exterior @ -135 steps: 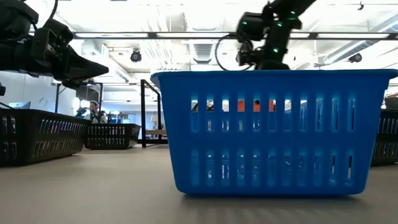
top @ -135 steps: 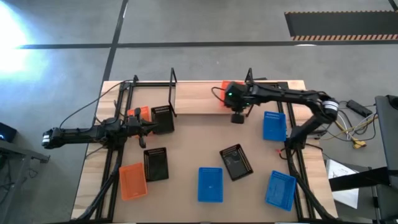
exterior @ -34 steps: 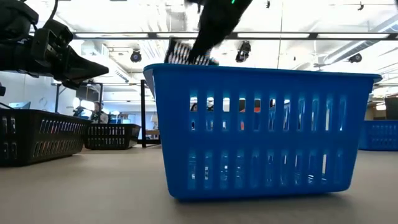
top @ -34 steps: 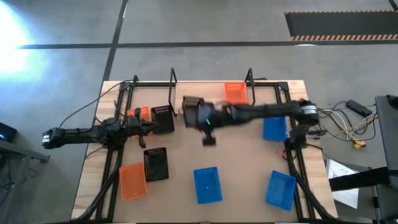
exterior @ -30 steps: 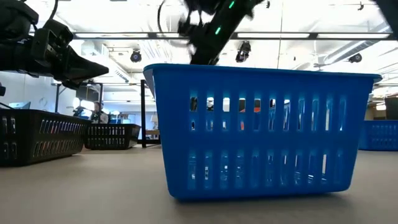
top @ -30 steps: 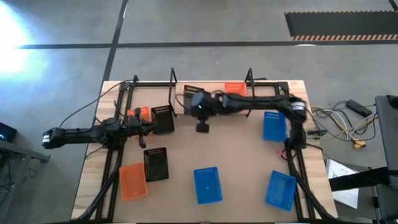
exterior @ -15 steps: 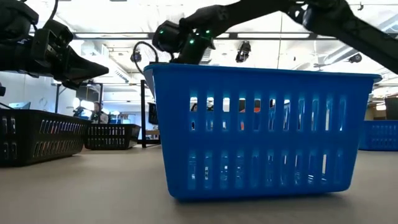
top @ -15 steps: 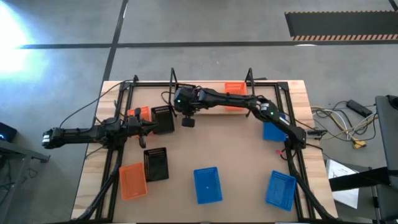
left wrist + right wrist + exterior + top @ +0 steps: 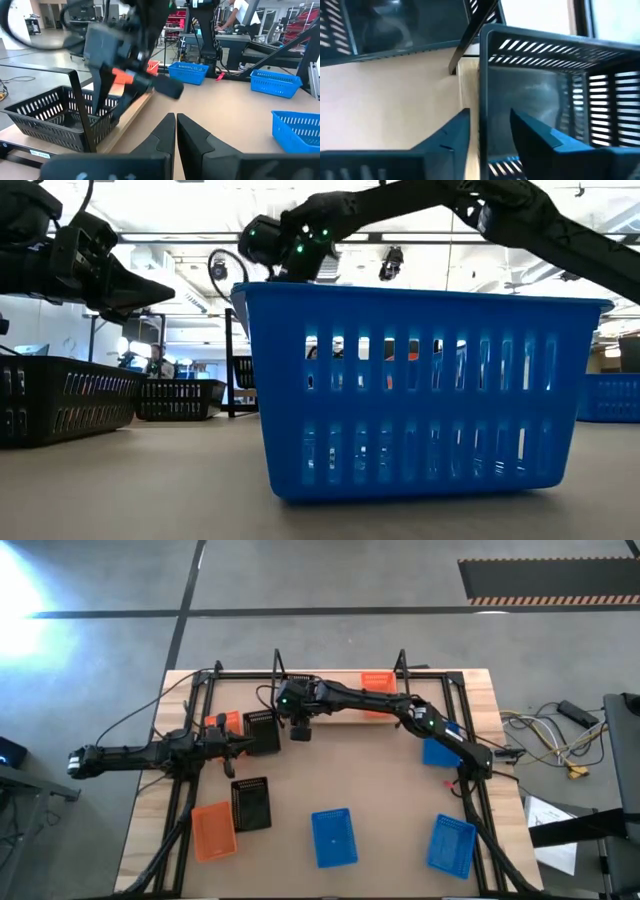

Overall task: Stack baskets on shelf by color
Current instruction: Put the bottom left blue bin on the shelf

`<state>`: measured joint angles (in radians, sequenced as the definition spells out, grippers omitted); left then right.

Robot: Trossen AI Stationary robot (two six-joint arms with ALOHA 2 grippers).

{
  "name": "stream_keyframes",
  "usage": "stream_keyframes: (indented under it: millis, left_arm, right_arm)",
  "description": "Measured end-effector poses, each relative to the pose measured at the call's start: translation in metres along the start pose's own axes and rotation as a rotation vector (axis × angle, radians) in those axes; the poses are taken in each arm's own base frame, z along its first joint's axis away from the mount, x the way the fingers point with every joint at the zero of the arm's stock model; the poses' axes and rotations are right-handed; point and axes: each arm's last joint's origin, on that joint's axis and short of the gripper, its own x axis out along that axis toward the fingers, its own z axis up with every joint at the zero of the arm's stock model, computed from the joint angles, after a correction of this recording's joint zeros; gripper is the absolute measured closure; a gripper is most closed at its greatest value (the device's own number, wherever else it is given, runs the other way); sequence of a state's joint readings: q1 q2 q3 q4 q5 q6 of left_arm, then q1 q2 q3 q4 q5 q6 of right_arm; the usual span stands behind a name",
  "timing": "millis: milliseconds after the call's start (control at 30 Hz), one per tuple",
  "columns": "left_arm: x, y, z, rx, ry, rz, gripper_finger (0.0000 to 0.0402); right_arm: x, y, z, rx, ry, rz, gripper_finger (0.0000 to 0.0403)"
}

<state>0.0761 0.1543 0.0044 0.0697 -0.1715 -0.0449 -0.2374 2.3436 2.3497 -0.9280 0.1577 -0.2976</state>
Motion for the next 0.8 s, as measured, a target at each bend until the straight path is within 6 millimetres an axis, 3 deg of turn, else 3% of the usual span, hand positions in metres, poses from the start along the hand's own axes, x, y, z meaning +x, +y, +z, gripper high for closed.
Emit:
stream_keyframes:
  millis: [167, 333, 533, 700, 800]
  left_arm:
    - [0.000, 0.000, 0.000, 0.000, 0.000, 0.000, 0.0402]
    - [0.000, 0.000, 0.000, 0.000, 0.000, 0.000, 0.0402]
    - [0.000, 0.000, 0.000, 0.000, 0.000, 0.000, 0.0402]
    - [0.000, 0.000, 0.000, 0.000, 0.000, 0.000, 0.0402]
    - [0.000, 0.000, 0.000, 0.000, 0.001, 0.000, 0.0402]
  right_arm:
    - [-0.036, 0.003, 0.003, -0.004, 0.008, 0.011, 0.0240]
    - [-0.072, 0.029, 0.003, -0.047, 0.053, 0.056, 0.0247]
    - [-0.103, 0.090, 0.000, -0.160, 0.063, 0.123, 0.0264]
    - [-0.118, 0.149, -0.025, -0.208, 0.040, 0.176, 0.0268]
    - [-0.132, 0.180, -0.050, -0.222, -0.017, 0.208, 0.0268]
